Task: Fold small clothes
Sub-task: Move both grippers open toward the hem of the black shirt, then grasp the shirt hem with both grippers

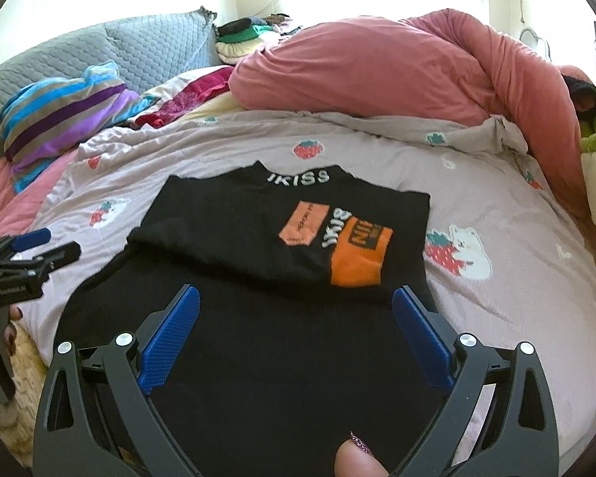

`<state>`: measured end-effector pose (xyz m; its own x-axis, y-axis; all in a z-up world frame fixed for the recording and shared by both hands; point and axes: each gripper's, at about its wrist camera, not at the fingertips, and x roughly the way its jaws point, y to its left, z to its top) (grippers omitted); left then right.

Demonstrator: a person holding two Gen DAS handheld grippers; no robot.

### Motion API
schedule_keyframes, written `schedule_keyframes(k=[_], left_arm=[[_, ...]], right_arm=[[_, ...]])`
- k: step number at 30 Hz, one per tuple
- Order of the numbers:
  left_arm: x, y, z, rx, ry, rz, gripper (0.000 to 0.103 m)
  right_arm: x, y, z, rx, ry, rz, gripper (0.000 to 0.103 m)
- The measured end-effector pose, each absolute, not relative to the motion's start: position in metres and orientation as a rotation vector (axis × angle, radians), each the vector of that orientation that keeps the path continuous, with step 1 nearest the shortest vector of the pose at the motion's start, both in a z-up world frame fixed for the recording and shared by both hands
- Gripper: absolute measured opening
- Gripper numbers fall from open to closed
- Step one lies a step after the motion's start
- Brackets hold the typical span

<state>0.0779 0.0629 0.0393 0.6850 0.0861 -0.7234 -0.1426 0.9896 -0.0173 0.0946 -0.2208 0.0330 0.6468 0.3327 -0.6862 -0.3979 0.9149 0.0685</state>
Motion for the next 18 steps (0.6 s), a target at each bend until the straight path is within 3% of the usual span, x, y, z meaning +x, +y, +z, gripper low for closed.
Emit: schedule_keyframes(k=[18], left_arm=[[0.03,0.104,0.02,-0.201,0.85,0.148,0.093]], right_arm=[[0.076,-0.246,0.012,-0.097,0.834,0.39,0.097]])
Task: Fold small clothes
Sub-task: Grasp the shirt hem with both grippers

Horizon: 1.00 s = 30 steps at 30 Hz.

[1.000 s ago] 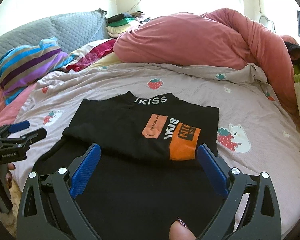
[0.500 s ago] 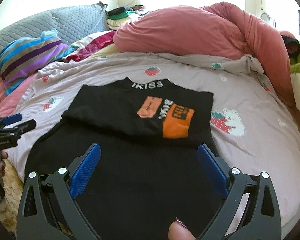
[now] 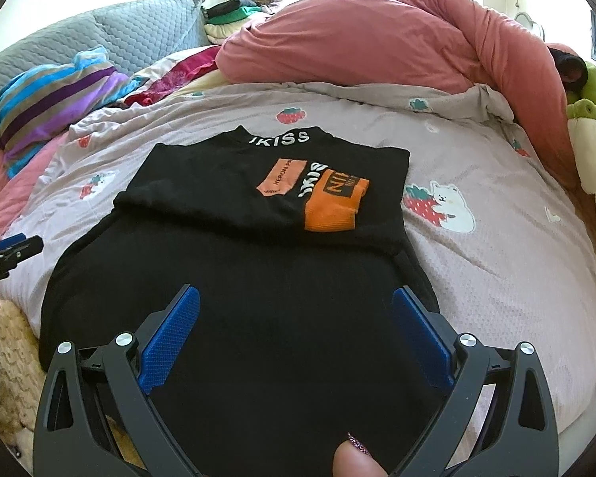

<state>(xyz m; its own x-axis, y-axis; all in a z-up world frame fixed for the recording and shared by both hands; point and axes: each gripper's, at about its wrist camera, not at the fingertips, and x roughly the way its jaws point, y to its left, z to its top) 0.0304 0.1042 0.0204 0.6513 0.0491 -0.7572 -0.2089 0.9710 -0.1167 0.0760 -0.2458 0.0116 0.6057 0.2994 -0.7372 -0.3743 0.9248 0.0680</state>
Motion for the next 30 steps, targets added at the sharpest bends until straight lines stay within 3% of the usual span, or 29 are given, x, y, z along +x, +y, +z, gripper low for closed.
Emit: schedule_keyframes(k=[10,21,23,30], left_arm=[[0.003,0.106,0.013,-0.255,0.86,0.104,0.091],[-0.018,0.088,-0.007,-0.355,0.92,-0.022,0.039],[-0.019,0.088,-0.013,-0.375,0.939,-0.032,0.035],[-0.024,0.093,-0.031,-0.413,0.981,-0.002,0.034]], right_arm=[[0.067,-0.253,0.003,-0.094,0.854,0.394,0.097],[0.058,-0.272,-0.008,-0.083,0.88,0.368,0.097],[0.057,-0.276,-0.011,-0.081,0.884,0.359,0.097],[0.054,-0.291,-0.021,-0.053,0.92,0.364,0.097]])
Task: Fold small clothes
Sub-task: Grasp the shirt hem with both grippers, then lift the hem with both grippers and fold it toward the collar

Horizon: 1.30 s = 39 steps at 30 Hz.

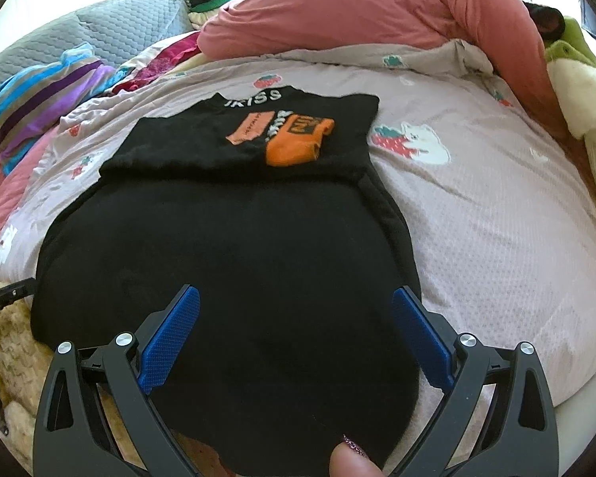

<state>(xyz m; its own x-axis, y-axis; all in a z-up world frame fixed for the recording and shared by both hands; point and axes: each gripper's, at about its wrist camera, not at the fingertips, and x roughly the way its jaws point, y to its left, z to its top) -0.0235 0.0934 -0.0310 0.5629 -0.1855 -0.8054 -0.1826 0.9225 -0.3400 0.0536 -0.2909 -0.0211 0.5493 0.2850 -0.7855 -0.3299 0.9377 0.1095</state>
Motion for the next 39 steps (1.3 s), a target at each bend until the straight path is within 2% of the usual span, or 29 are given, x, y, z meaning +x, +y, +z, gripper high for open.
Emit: schedule_keyframes(k=[3,12,15,20,21,34,38,39], left_arm=[[-0.027,0.097,-0.031,-0.406,0.983,0.029,0.039],[-0.032,0.098,-0.042,-0.459,1.016,-0.014,0.038],[-0.033,0.094,-0.047,-0.464,1.029,-0.032,0.028],[-0.033,0.095,-0.05,-0.476,1.033,-0.039,0.028],[-0.033,0.095,-0.051,-0.479,1.033,-0.038,0.028],[-0.034,0.093,-0.054,-0.481,1.036,-0.021,0.03],[-0.034,0.092,-0.053,-0.477,1.038,-0.014,0.03],[-0.034,0.092,-0.053,-0.478,1.037,-0.011,0.03]], right_arm=[[0.05,-0.297,-0.026,-0.061,0.934,0.355,0.097],[0.034,-0.313,-0.038,-0.068,0.982,0.36,0.097],[0.028,-0.322,-0.04,-0.053,1.004,0.361,0.097],[0.017,-0.34,-0.046,-0.014,1.049,0.373,0.093],[0.015,-0.342,-0.047,-0.015,1.056,0.374,0.085],[-0.003,-0.353,-0.067,-0.006,1.119,0.44,0.038],[-0.004,-0.356,-0.061,0.007,1.096,0.482,0.01],[-0.005,-0.356,-0.057,0.007,1.086,0.5,0.009]])
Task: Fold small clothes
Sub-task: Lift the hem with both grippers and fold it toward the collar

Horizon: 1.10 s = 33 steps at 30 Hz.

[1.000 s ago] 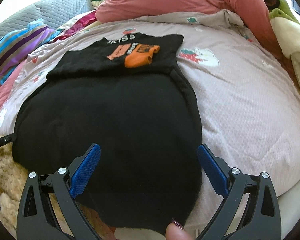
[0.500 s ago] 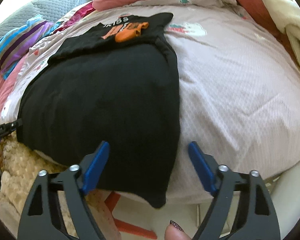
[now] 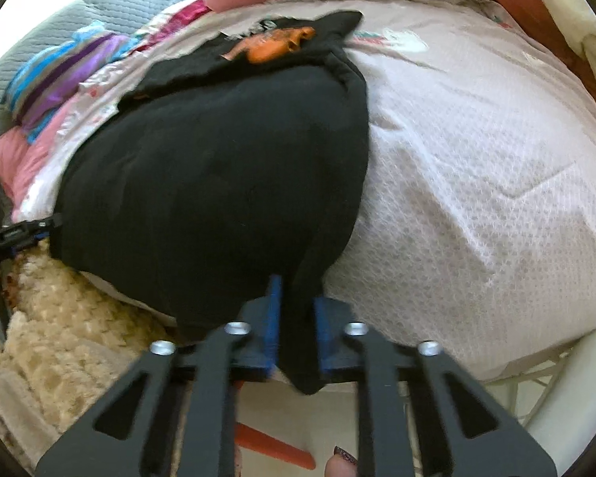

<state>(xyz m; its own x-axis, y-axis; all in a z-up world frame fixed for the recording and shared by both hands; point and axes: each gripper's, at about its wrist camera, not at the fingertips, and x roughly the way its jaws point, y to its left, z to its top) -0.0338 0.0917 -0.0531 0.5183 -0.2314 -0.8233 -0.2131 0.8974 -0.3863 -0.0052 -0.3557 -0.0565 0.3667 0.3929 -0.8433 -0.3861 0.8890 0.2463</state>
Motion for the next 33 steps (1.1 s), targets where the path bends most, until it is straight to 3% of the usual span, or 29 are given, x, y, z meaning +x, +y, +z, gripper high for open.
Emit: schedule_keyframes(k=[5,13,14,15,33], left_arm=[[-0.038,0.097,-0.053,-0.515,1.033,-0.008,0.024],[-0.043,0.095,-0.05,-0.51,1.055,-0.016,0.024],[-0.043,0.094,-0.049,-0.51,1.054,-0.017,0.017],[-0.044,0.093,-0.049,-0.514,1.055,-0.018,0.003],[-0.03,0.115,0.05,-0.554,0.777,-0.085,0.003]], right_arm=[[-0.006,-0.362,-0.038,0.058,1.032,0.569,0.008],[0.008,-0.367,-0.01,0.142,0.929,0.618,0.008],[0.01,-0.366,-0.008,0.153,0.92,0.625,0.008],[0.014,-0.365,-0.006,0.158,0.913,0.629,0.008],[0.037,-0.385,0.034,0.288,0.725,0.599,0.008]])
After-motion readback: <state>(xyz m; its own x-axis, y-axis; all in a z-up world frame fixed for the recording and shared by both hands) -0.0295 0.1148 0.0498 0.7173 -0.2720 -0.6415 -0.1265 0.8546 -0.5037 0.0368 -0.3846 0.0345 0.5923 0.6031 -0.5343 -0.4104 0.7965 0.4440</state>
